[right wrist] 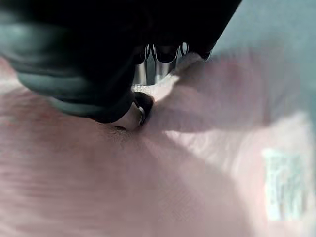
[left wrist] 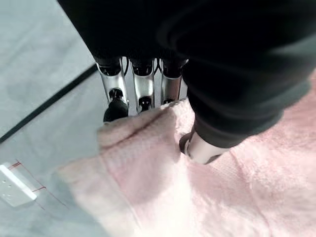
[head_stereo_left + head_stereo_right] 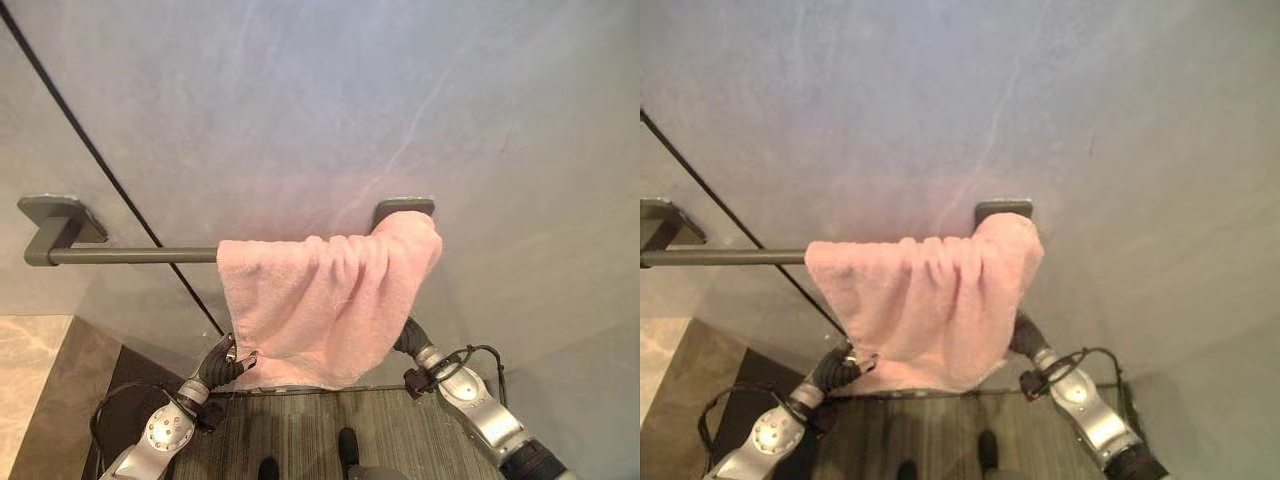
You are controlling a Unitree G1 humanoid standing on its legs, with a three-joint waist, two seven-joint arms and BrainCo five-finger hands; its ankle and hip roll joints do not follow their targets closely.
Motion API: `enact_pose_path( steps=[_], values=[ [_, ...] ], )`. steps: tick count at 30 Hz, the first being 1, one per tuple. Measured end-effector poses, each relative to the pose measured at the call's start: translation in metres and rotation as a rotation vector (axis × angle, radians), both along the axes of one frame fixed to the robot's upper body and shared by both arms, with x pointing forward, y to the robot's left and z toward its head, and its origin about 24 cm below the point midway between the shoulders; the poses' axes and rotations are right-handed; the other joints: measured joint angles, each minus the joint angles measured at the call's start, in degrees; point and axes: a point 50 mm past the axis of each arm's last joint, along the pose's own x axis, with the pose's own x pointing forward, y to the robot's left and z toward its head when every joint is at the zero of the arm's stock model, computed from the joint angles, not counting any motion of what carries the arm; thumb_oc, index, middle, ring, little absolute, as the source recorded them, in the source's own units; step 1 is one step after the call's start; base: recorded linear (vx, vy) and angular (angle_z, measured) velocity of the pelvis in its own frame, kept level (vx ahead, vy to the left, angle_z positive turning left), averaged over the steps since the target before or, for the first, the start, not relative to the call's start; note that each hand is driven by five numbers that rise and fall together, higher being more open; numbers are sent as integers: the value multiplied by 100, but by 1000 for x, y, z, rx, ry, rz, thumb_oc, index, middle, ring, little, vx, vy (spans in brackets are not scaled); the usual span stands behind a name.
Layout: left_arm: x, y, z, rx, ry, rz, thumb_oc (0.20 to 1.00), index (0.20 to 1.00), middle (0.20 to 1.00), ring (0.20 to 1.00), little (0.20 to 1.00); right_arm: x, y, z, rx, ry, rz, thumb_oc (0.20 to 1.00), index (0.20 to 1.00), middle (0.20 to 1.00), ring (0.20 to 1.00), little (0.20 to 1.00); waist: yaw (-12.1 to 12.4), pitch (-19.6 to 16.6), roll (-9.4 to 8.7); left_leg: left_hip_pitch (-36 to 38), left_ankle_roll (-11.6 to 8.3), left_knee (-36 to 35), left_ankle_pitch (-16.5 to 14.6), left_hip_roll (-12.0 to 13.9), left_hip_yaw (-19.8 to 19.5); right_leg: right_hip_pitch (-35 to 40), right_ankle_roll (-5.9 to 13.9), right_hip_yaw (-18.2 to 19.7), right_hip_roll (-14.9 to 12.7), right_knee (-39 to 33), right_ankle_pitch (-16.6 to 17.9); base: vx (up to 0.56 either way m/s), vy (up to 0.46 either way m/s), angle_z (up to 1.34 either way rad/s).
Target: Put brush and paste in cup on sink, flatten towel.
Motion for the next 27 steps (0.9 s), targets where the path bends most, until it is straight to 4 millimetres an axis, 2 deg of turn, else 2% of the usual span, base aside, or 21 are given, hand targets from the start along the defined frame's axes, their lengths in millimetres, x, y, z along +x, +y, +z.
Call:
enact_pose_path(
  steps=[3,5,6,7,10,13,16,19,22,24,27],
  values=[
    [2,-3,23,19,-74,-67,200,200,200,200,200,-10,4,18,27,-58,75,200,200,200,200,200,6,25,-130,-2,-1,-1,0,-5,-28,25,33,-76,-18,-2,-46,-9,6,12],
    [5,-9,50,40,-179,-135,200,200,200,200,200,-17,2,38,92,-115,80,200,200,200,200,200,-3,81,-205,-17,-1,7,0,-15,-43,20,44,-91,-36,-2,-64,-31,9,5],
    [6,-21,69,28,-279,-186,200,200,200,200,200,-22,4,52,163,-160,94,200,200,200,200,200,-1,88,-219,-82,-1,2,1,-25,-56,-19,48,-107,-51,-3,-67,-66,9,2],
    [6,-31,78,-21,-344,-197,200,200,200,200,200,-24,8,64,213,-197,120,200,200,200,200,200,-11,108,-213,-131,-1,9,10,-50,-56,-84,53,-114,-76,18,-49,-57,9,5],
    [6,-29,84,-31,-400,-149,200,200,200,200,200,-25,23,88,266,-292,210,200,200,200,200,200,-65,155,-165,-196,-3,10,21,-67,-180,-100,48,-210,-104,40,-42,-34,13,14],
    [3,-20,79,-29,-400,-73,200,200,200,200,200,-15,42,110,280,-389,308,200,200,200,200,200,78,204,-135,-223,-4,10,22,-67,-195,-110,55,-248,-110,40,-48,-26,11,10],
    [-1,-6,70,-24,-379,35,200,200,200,200,200,-9,67,120,284,-423,411,200,200,200,200,200,206,263,-91,-236,-5,11,23,-67,-222,-109,60,-277,-115,41,-52,-15,4,4],
    [0,3,71,-15,-399,104,200,200,200,200,200,-7,82,128,276,-468,465,200,200,200,200,200,353,288,-84,-312,-20,12,46,-65,-326,-150,59,-324,-117,42,-53,-16,-4,12],
    [-1,10,73,-15,-415,152,200,200,200,200,200,-6,88,135,251,-517,481,200,200,200,200,200,512,304,-81,-335,-25,11,50,-58,-351,-147,52,-407,-121,41,-68,5,-28,15],
    [1,16,72,-12,-420,192,200,200,200,200,200,-4,90,135,210,-549,471,200,200,200,200,200,529,322,-86,-415,-72,12,90,-59,-583,-122,50,-591,-140,41,-97,5,-27,46],
    [1,19,66,-7,-403,211,200,200,200,200,200,-2,89,131,180,-551,458,200,200,200,200,200,568,362,-130,-411,-85,12,102,-54,-680,-75,45,-712,-144,41,-129,11,-9,21]
  ],
)
